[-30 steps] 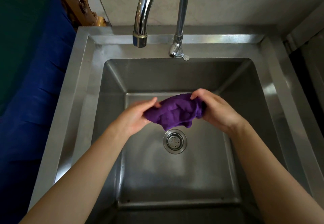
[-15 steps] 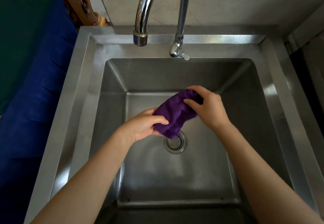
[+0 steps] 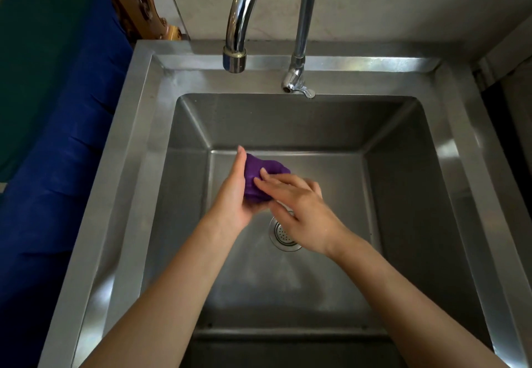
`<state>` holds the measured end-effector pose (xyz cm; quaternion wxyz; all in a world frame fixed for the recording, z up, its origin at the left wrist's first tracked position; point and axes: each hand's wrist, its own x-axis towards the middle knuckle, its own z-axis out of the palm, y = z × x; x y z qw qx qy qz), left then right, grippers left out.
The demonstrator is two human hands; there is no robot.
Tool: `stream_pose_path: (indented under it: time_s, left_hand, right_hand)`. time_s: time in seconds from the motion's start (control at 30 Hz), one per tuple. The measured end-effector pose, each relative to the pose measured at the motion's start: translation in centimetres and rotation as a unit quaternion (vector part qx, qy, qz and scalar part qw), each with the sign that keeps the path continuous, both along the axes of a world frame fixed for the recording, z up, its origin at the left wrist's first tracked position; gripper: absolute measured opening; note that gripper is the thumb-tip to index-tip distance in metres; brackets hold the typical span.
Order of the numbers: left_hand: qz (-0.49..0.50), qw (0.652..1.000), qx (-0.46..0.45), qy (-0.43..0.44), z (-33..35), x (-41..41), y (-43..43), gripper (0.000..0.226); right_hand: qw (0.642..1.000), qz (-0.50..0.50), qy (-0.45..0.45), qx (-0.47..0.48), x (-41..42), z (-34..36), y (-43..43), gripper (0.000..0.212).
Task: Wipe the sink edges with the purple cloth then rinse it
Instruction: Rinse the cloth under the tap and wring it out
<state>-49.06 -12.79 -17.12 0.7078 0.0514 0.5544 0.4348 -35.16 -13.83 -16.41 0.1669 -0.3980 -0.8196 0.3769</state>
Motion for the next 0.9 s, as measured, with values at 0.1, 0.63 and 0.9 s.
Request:
stream_pose_path:
  time_s: [0.1,0.63,0.9]
  left_hand:
    - [0.009,0.993,-0.023,0.111,-0.5,0.6,0.2,0.057]
    - [0.106,0.975,-0.042,0.188,-0.3,2.7,1.1,0.045]
    - [-0.011,0.946,-0.014,0.322,0.9,1.9,2.4,0.043]
  right_hand:
    - [0.989,-0.120,0.081,-0.022,0.5,0.5,1.6,0.041]
    - [0.988,-0.141,0.068,0.017,-2.1,0.2,1.9,0.048]
    - [0.986,-0.127,0.038,0.100,-2.2,0.7,3.8,0.057]
